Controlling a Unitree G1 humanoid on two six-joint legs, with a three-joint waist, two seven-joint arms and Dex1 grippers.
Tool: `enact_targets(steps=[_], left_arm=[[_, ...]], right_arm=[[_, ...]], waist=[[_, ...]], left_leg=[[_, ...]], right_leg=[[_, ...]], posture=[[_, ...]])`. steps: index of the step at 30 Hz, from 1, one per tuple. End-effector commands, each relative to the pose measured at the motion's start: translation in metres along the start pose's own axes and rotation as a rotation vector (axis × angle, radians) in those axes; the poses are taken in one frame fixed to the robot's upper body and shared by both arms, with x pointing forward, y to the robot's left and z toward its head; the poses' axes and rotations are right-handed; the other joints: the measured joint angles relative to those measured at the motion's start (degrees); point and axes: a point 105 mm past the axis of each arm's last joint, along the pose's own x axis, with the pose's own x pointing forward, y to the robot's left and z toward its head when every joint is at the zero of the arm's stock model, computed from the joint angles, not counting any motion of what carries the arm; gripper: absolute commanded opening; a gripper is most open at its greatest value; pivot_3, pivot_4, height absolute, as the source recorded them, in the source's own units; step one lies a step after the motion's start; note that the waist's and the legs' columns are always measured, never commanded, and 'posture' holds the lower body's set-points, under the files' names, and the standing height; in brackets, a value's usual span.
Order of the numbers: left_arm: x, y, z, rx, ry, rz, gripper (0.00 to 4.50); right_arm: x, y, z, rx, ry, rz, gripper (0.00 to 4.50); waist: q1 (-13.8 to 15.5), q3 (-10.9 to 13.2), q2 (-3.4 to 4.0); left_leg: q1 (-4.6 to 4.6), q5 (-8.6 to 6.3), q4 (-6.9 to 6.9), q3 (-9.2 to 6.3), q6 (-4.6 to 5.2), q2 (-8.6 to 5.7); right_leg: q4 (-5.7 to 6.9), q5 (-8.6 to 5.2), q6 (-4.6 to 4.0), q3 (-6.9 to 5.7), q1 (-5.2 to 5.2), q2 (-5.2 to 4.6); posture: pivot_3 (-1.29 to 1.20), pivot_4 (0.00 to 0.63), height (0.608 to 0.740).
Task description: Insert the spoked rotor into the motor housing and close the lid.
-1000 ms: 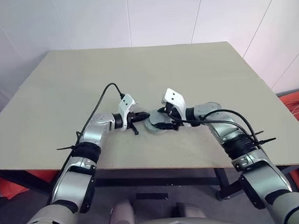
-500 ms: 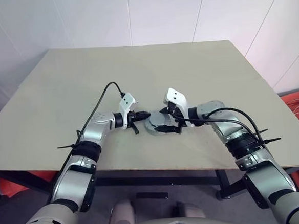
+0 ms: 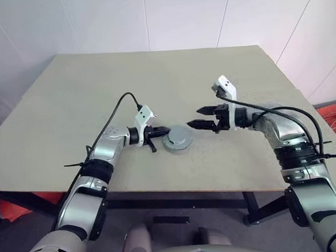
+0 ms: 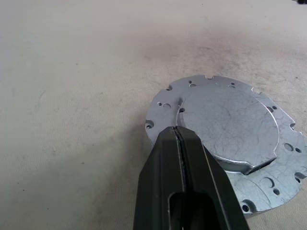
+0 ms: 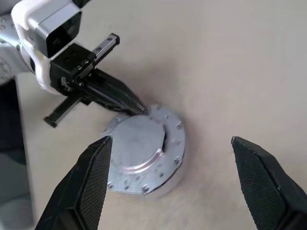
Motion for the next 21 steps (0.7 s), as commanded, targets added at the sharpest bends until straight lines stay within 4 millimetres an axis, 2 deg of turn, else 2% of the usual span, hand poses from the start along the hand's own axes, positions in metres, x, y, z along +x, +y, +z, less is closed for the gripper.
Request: enact_targets(steps=[1, 2, 7, 13, 16, 21], left_arm=[[0.001, -0.010, -0.014, 0.004, 0.066, -0.047, 0.00], [0.001, -0.010, -0.014, 0.006, 0.068, -0.050, 0.00], [0.000, -0.011, -0.015, 0.007, 0.073, -0.052, 0.00], [-0.001, -0.010, -0.015, 0.005, 0.072, -0.044, 0.00], [-0.001, -0.009, -0.015, 0.004, 0.071, -0.040, 0.00], [-0.002, -0.008, -0.015, 0.002, 0.069, -0.034, 0.00]], right_arm=[[-0.011, -0.001, -0.019, 0.274, 0.122, -0.040, 4.48], [-0.013, 0.000, -0.025, 0.325, 0.159, -0.045, 4.48], [-0.009, 0.015, -0.029, 0.495, 0.152, 0.052, 4.48], [0.011, 0.022, -0.030, 0.654, 0.127, 0.104, 4.48], [0.020, 0.019, -0.038, 0.699, 0.143, 0.074, 4.48], [0.029, 0.013, -0.039, 0.774, 0.103, 0.061, 4.48]], waist=[[0.30, 0.00, 0.01], [0.51, 0.00, 0.01], [0.83, -0.02, 0.03], [0.94, -0.04, 0.08], [0.98, -0.05, 0.08], [0.89, -0.05, 0.09]], left_leg=[[0.00, 0.00, 0.00, 0.01, 0.00, -0.01], [0.01, 0.00, -0.02, 0.00, 0.00, -0.01], [0.02, 0.01, -0.03, 0.01, -0.04, -0.01], [0.06, 0.09, -0.03, 0.02, -0.17, 0.00], [0.08, 0.11, -0.04, 0.02, -0.20, 0.01], [0.12, 0.19, -0.07, 0.02, -0.35, 0.02]], right_leg=[[0.00, 0.00, 0.00, 0.00, -0.01, 0.00], [0.00, 0.00, 0.00, -0.01, 0.01, 0.00], [0.00, 0.00, 0.00, 0.00, 0.01, 0.00], [0.08, 0.00, 0.00, 0.00, -0.01, -0.01], [0.08, 0.00, 0.00, 0.00, 0.01, -0.01], [0.13, 0.00, 0.00, 0.00, -0.01, -0.01]], posture=[[0.00, 0.000, 0.740], [0.00, 0.000, 0.740], [0.00, 0.000, 0.740], [0.00, 0.000, 0.740], [0.00, 0.000, 0.740], [0.00, 0.000, 0.740]])
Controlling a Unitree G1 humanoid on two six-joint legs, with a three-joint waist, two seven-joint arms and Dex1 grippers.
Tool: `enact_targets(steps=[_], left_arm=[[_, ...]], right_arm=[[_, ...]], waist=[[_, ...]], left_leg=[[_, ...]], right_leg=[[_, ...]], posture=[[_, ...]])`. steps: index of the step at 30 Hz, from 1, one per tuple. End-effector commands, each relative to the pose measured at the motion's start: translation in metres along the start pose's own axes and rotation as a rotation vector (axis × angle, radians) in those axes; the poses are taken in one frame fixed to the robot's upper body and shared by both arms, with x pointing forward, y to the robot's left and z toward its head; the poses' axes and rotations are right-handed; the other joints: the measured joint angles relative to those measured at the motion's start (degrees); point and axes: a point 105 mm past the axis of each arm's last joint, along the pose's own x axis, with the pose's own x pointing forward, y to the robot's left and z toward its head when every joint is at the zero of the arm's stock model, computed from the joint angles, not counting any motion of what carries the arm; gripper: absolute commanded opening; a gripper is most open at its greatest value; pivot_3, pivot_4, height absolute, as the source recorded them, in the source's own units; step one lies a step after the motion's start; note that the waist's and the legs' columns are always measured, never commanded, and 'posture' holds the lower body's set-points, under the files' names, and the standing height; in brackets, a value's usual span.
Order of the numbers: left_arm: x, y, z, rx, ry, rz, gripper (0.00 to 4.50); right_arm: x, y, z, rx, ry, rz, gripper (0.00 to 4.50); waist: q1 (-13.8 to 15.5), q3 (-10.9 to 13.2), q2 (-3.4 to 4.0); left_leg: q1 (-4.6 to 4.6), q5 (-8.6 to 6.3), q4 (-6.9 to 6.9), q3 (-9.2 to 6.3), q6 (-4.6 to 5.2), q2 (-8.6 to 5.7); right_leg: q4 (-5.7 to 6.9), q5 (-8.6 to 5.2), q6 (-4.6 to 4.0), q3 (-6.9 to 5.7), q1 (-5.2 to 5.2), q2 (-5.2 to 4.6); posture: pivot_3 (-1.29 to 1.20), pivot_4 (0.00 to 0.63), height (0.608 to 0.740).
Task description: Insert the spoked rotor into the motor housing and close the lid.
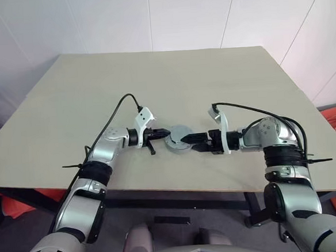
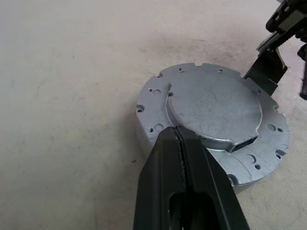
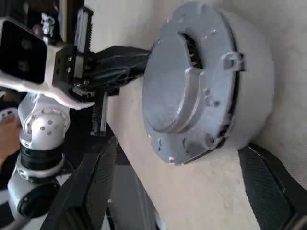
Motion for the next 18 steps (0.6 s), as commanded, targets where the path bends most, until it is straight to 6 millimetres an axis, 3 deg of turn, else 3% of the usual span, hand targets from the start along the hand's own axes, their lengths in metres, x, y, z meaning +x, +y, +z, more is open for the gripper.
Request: enact_targets(steps=[1, 11, 14, 18], left_arm=[[0.002, -0.005, -0.011, -0.012, 0.050, -0.019, 0.00], [0.003, -0.005, -0.010, -0.012, 0.048, -0.021, 0.00], [0.003, -0.005, -0.009, -0.012, 0.046, -0.021, 0.00], [0.003, -0.005, -0.009, -0.012, 0.046, -0.022, 0.00]], right_arm=[[0.002, 0.004, 0.011, 0.009, -0.050, 0.010, 4.48], [0.005, -0.007, 0.017, 0.090, -0.122, -0.008, 4.48], [0.003, -0.013, 0.021, 0.105, -0.169, -0.030, 3.85], [0.001, -0.015, 0.025, 0.121, -0.207, -0.026, 2.42]], waist=[[-0.03, 0.00, 0.00], [-0.24, 0.00, 0.00], [-0.17, 0.00, 0.00], [-0.05, 0.00, 0.01]], left_leg=[[0.03, 0.02, -0.02, 0.00, -0.04, 0.01], [0.38, 0.26, -0.24, 0.00, -0.44, 0.04], [0.47, 0.34, -0.31, 0.01, -0.56, 0.04], [0.43, 0.46, -0.45, 0.03, -0.76, 0.03]], right_leg=[[0.01, 0.00, 0.00, 0.00, 0.01, 0.00], [0.09, 0.01, 0.02, 0.02, 0.15, 0.00], [0.08, 0.01, 0.04, 0.02, 0.21, 0.00], [0.08, 0.03, 0.06, 0.02, 0.12, -0.02]], posture=[[0.00, 0.000, 0.740], [0.00, 0.000, 0.740], [0.00, 0.000, 0.740], [0.00, 0.000, 0.740]])
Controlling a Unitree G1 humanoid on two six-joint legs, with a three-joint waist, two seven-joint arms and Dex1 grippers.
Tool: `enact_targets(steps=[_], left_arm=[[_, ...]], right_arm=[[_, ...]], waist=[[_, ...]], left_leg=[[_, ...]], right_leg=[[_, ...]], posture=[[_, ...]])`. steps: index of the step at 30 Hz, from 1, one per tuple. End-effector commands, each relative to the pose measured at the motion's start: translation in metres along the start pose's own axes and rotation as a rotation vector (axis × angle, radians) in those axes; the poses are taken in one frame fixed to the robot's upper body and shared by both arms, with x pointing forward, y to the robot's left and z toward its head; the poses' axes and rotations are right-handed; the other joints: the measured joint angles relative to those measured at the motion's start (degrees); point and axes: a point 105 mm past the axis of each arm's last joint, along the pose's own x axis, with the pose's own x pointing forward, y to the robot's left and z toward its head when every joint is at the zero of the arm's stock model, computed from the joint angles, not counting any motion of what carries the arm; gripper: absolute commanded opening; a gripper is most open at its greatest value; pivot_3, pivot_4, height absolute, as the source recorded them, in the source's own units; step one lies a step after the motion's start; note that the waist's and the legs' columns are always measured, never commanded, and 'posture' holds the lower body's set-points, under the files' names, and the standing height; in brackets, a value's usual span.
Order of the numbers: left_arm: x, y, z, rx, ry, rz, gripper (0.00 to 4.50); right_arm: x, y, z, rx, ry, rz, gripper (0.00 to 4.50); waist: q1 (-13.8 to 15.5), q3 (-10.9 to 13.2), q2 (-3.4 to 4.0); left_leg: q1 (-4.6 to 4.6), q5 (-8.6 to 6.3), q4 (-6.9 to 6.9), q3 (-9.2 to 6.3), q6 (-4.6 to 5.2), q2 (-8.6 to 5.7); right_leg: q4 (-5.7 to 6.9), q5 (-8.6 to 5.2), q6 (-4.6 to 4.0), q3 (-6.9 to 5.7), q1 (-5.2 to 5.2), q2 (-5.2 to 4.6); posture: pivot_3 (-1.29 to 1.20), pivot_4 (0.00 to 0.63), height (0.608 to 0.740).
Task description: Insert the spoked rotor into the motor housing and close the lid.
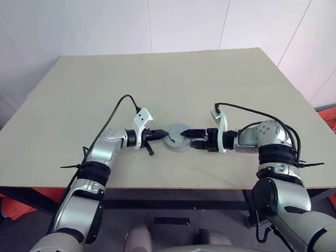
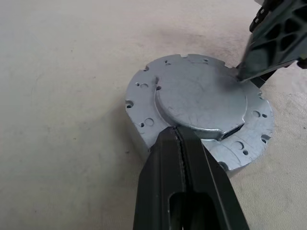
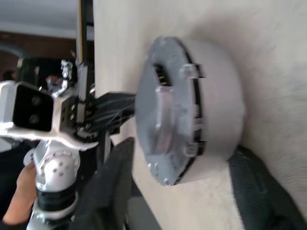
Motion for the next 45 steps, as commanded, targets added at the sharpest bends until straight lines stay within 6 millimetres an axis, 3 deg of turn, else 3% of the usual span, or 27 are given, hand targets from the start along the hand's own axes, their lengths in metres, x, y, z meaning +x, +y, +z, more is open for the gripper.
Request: enact_targets(steps=[1, 5, 6, 14, 18, 23, 28, 34, 38, 42, 45], left_arm=[[0.005, -0.005, -0.006, 0.000, 0.035, -0.024, 0.00], [0.004, -0.004, -0.006, -0.001, 0.035, -0.023, 0.00], [0.004, -0.004, -0.005, -0.001, 0.034, -0.023, 0.00], [0.003, -0.002, -0.001, -0.013, 0.014, -0.013, 0.00], [-0.006, 0.014, 0.022, -0.152, -0.146, 0.077, 0.00], [-0.031, 0.038, 0.043, -0.348, -0.337, 0.196, 0.00], [-0.064, 0.050, 0.038, -0.450, -0.422, 0.272, 0.00], [-0.085, 0.037, 0.039, -0.579, -0.544, 0.187, 0.00], [-0.094, 0.015, 0.055, -0.665, -0.661, 0.013, 0.00], [-0.102, 0.001, 0.072, -0.776, -0.765, -0.137, 0.89], [-0.110, -0.002, 0.077, -0.839, -0.831, -0.194, 1.90]], right_arm=[[-0.002, 0.006, 0.014, -0.020, -0.077, 0.008, 2.11], [-0.003, 0.008, 0.015, -0.012, -0.096, 0.030, 1.17], [-0.004, 0.009, 0.016, -0.009, -0.101, 0.039, 1.12], [-0.006, 0.020, 0.017, -0.024, -0.110, 0.088, 1.12], [-0.012, 0.035, 0.022, -0.058, -0.123, 0.146, 1.12], [-0.020, 0.055, 0.026, -0.098, -0.129, 0.204, 1.12], [-0.025, 0.074, 0.030, -0.131, -0.132, 0.261, 1.12], [-0.031, 0.096, 0.036, -0.177, -0.132, 0.311, 1.12], [-0.033, 0.112, 0.039, -0.228, -0.117, 0.335, 1.12], [-0.035, 0.123, 0.041, -0.260, -0.105, 0.347, 1.12], [-0.036, 0.127, 0.042, -0.275, -0.096, 0.350, 1.12]], waist=[[0.10, -0.02, 0.05], [0.45, -0.06, 0.10], [0.51, -0.06, 0.10], [0.98, -0.06, 0.10], [0.98, -0.04, 0.11], [0.93, -0.02, 0.09], [0.97, -0.02, 0.09], [1.12, -0.01, 0.09], [1.12, -0.01, 0.08], [1.14, -0.01, 0.08], [1.12, -0.01, 0.08]], left_leg=[[-0.02, 0.01, -0.03, 0.00, -0.01, 0.00], [-0.12, 0.01, -0.13, 0.02, 0.00, -0.03], [-0.12, 0.00, -0.14, 0.03, 0.01, -0.04], [-0.16, -0.01, -0.26, 0.06, 0.02, -0.04], [-0.29, 0.00, -0.27, 0.07, 0.02, -0.04], [-0.99, 0.03, -0.23, 0.06, 0.05, -0.05], [-1.53, -0.03, -0.20, 0.01, 0.30, -0.06], [-1.60, -0.17, -0.09, 0.01, 0.49, -0.09], [-1.59, -0.17, 0.01, 0.02, 0.48, -0.02], [-1.55, -0.16, 0.10, 0.04, 0.47, -0.01], [-1.53, -0.16, 0.15, 0.04, 0.47, -0.01]], right_leg=[[0.00, 0.00, 0.00, 0.00, -0.03, 0.00], [-0.07, 0.01, -0.02, -0.01, -0.10, 0.00], [-0.08, 0.01, -0.03, -0.01, -0.09, 0.00], [-0.13, 0.00, -0.05, -0.02, -0.18, 0.00], [-0.14, 0.00, -0.05, -0.02, -0.30, 0.00], [-0.02, 0.15, 0.10, -0.06, -1.05, 0.05], [0.04, 0.21, 0.11, -0.22, -1.51, 0.09], [-0.02, 0.21, 0.11, -0.26, -1.46, 0.07], [0.02, 0.20, 0.10, -0.35, -1.40, 0.07], [0.02, 0.20, 0.09, -0.36, -1.31, 0.07], [0.03, 0.20, 0.10, -0.34, -1.27, 0.07]], posture=[[0.00, 0.000, 0.740], [0.00, 0.000, 0.740], [0.00, 0.000, 0.740], [0.00, 0.000, 0.740], [0.00, 0.000, 0.740], [0.00, 0.000, 0.740], [0.00, 0.000, 0.740], [0.00, 0.000, 0.740], [0.00, 0.000, 0.740], [0.00, 0.000, 0.740], [0.00, 0.000, 0.740]])
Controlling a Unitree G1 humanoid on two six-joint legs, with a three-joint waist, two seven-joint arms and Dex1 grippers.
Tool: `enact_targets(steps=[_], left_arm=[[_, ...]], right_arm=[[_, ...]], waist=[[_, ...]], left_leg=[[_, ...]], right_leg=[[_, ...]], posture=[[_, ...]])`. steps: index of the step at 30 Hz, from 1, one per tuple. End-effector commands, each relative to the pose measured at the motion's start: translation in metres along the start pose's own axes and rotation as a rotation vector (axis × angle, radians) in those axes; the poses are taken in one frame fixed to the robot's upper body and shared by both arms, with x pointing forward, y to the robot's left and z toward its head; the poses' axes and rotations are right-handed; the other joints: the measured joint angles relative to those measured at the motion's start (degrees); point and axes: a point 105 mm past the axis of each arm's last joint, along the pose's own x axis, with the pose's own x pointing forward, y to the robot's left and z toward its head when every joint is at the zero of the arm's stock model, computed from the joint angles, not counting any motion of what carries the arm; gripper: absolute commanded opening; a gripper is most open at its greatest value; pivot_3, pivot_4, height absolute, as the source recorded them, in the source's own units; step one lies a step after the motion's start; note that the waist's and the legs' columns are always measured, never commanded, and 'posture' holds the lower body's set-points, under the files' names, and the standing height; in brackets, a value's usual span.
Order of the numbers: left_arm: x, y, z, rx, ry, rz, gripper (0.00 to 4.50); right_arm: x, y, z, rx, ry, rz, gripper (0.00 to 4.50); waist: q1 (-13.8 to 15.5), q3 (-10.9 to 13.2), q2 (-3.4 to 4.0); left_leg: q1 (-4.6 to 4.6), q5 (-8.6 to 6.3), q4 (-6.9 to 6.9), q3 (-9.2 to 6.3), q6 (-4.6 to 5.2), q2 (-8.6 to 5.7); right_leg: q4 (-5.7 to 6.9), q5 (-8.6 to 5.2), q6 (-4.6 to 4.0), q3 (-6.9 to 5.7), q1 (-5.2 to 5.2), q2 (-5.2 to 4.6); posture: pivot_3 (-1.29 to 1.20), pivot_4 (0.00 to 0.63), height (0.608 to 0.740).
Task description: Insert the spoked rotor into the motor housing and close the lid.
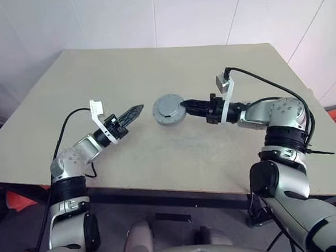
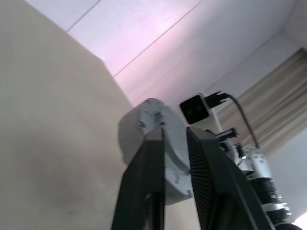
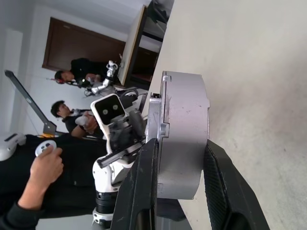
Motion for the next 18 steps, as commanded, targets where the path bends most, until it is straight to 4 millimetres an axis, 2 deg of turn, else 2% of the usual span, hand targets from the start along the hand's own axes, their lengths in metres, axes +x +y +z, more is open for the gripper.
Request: enact_targets(steps=[1, 8, 15, 18], left_arm=[[-0.002, -0.021, 0.014, -0.043, -0.060, -0.096, 2.23], [-0.012, -0.023, 0.017, -0.102, -0.089, -0.128, 4.50], [-0.019, -0.005, 0.014, -0.148, -0.123, -0.059, 4.50], [-0.017, -0.005, 0.007, -0.183, -0.104, -0.077, 4.50]], right_arm=[[-0.001, 0.029, 0.011, -0.073, -0.007, 0.091, 1.12], [-0.002, 0.041, 0.012, -0.100, 0.020, 0.135, 1.12], [-0.002, 0.052, 0.016, -0.113, 0.022, 0.168, 1.12], [0.001, 0.057, 0.014, -0.132, 0.038, 0.182, 1.12]], waist=[[0.00, 0.00, -0.01], [0.04, 0.00, -0.01], [0.09, 0.00, -0.01], [0.11, 0.00, -0.01]], left_leg=[[0.00, 0.00, 0.02, 0.00, 0.00, 0.02], [-0.02, 0.00, 0.03, -0.01, 0.00, -0.01], [-0.01, 0.00, 0.11, -0.02, 0.00, -0.01], [-0.02, 0.00, 0.16, -0.03, 0.00, -0.01]], right_leg=[[0.00, 0.00, 0.00, 0.00, 0.00, 0.00], [-0.01, 0.02, 0.04, -0.01, 0.01, 0.01], [0.00, 0.04, 0.08, -0.05, 0.09, 0.01], [0.00, 0.06, 0.10, -0.08, 0.12, 0.01]], posture=[[0.00, 0.000, 0.740], [0.00, 0.000, 0.740], [0.00, 0.000, 0.740], [0.00, 0.000, 0.740]])
